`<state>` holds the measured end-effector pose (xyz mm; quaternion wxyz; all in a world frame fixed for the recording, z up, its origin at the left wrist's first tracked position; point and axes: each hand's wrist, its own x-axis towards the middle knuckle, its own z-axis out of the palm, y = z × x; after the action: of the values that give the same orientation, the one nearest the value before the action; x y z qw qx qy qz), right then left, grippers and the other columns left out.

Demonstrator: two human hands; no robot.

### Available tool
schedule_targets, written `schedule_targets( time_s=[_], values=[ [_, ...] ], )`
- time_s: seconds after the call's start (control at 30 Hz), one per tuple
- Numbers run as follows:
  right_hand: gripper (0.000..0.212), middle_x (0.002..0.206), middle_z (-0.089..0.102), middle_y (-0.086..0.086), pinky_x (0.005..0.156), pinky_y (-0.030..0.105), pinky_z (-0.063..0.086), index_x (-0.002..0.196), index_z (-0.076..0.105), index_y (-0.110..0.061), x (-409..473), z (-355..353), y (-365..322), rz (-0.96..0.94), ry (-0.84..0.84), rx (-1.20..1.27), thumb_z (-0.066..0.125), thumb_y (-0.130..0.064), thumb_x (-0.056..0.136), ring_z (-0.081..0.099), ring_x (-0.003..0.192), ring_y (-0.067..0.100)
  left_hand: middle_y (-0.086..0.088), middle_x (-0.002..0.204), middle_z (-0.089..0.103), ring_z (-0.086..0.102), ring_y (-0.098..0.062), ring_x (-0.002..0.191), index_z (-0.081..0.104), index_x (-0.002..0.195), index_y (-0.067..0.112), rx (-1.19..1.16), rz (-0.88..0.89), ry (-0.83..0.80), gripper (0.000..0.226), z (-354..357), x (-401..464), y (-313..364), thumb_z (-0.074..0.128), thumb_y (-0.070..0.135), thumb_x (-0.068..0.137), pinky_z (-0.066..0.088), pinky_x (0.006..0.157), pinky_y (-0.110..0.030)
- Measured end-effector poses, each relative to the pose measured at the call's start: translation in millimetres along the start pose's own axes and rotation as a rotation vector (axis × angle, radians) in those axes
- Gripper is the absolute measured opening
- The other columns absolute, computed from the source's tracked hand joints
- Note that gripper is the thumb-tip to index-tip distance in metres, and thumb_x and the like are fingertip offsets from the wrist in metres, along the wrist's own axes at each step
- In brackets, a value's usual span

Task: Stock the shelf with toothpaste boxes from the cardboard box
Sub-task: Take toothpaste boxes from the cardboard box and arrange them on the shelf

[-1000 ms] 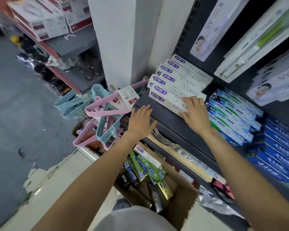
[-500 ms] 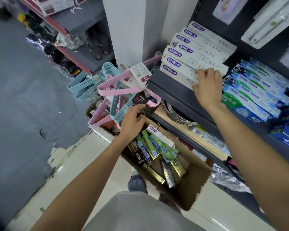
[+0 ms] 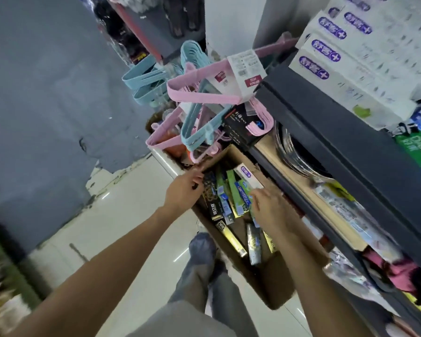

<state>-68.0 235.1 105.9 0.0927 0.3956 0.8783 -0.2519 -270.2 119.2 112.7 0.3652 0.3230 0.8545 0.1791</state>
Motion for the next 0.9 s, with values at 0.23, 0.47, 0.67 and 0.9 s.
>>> schedule_targets(
  time_s=[0.23, 0.47, 0.67, 0.9],
  values=[
    [0.048, 0.138, 0.044, 0.014, 0.101, 0.036, 0.035, 0.137, 0.043, -0.006, 52, 112, 77, 0.12, -0.215, -0.051, 0.054, -0.018, 0.091, 0.042, 0.124, 0.029, -0.007, 0.141, 0.045, 0.039, -0.029, 0.127, 0.044, 0.139, 0.018, 0.257, -0.125, 0.06, 0.056, 84, 44, -79, 0.054, 0.022, 0.084, 0.033, 0.104, -0.039],
    [0.079, 0.152, 0.011, 0.027, 0.111, 0.048, 0.027, 0.15, 0.008, -0.008, 81, 189, 106, 0.225, -0.234, -0.204, 0.057, -0.024, 0.09, 0.018, 0.138, 0.041, -0.006, 0.14, 0.047, 0.036, -0.029, 0.129, 0.042, 0.139, 0.017, 0.265, -0.116, 0.177, 0.059, 118, 63, -116, 0.056, 0.017, 0.082, 0.032, 0.106, -0.041],
    [0.068, 0.124, 0.042, 0.026, 0.094, 0.044, 0.033, 0.136, 0.032, -0.002, 103, 205, 100, 0.345, 0.004, -0.19, 0.068, -0.026, 0.083, 0.039, 0.112, 0.038, -0.005, 0.136, 0.052, 0.041, -0.028, 0.124, 0.046, 0.137, 0.016, 0.336, -0.056, 0.176, 0.053, 114, 71, -121, 0.051, 0.016, 0.085, 0.033, 0.103, -0.039],
    [0.046, 0.12, 0.043, 0.022, 0.08, 0.047, 0.042, 0.127, 0.033, -0.011, 104, 219, 93, 0.322, -0.077, -0.192, 0.058, -0.011, 0.088, 0.047, 0.102, 0.04, -0.004, 0.137, 0.051, 0.04, -0.027, 0.125, 0.043, 0.14, 0.019, 0.345, -0.04, 0.166, 0.053, 113, 71, -124, 0.049, 0.014, 0.087, 0.035, 0.103, -0.039]
  ],
)
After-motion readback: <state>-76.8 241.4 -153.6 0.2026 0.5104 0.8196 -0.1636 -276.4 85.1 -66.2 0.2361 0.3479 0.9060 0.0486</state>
